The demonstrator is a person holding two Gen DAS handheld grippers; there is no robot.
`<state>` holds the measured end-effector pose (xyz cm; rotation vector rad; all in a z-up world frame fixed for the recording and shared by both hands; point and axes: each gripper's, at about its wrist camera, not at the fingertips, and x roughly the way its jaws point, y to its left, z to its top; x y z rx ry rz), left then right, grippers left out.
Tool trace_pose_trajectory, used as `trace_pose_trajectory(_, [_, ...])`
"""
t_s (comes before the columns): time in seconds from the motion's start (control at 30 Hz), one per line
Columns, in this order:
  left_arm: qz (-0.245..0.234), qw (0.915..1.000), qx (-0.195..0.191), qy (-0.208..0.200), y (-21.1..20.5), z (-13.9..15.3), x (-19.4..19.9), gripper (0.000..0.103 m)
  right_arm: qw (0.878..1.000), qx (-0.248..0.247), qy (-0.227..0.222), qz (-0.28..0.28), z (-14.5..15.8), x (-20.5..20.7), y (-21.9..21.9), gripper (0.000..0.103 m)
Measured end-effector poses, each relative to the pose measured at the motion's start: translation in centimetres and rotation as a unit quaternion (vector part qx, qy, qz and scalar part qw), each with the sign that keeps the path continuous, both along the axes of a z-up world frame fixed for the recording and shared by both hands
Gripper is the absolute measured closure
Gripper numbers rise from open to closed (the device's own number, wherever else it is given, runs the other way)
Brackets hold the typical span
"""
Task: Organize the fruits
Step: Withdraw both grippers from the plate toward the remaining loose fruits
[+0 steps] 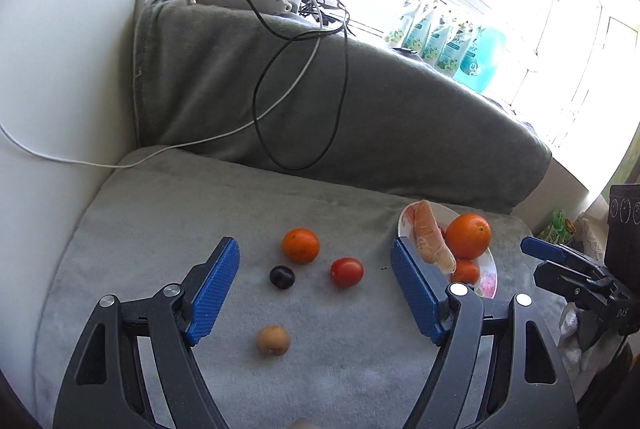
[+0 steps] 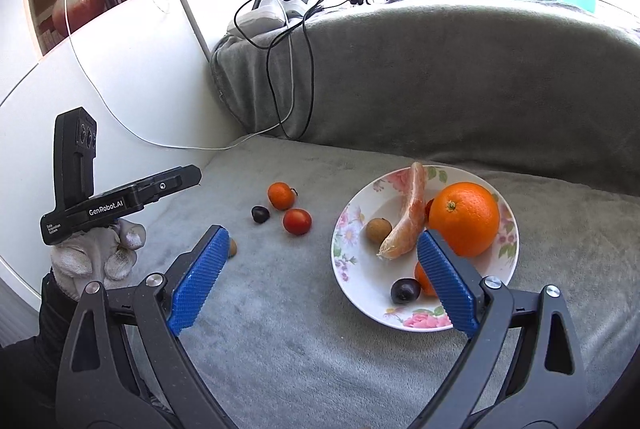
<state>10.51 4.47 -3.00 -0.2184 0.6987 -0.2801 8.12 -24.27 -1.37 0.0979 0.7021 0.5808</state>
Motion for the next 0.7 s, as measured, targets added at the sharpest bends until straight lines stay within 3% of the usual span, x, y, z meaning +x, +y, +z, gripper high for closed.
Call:
trace_pose_trajectory(0.43, [0.014,0.9992,0.037,0.008,1.0,-3.5,-2.5,0.025,0.998,-0.047,0.005,0.037,-1.0,3.2,5.5,0.006])
trace_pose_trajectory(0.57, [0.0,0.9988,0.045,0.018,0.5,-4.5,-2.5,0.033,0.996,-0.071,0.005,0.051,-1.8,4.0,7.5,0.006])
trace_pose_trajectory(0.7, [-0.005,0.9984,0.045,0.032,0.3,-5.7,-2.2,0.04,0.993,-0.097,0.012,0.064,-3.0,4.9,9.2,0.018])
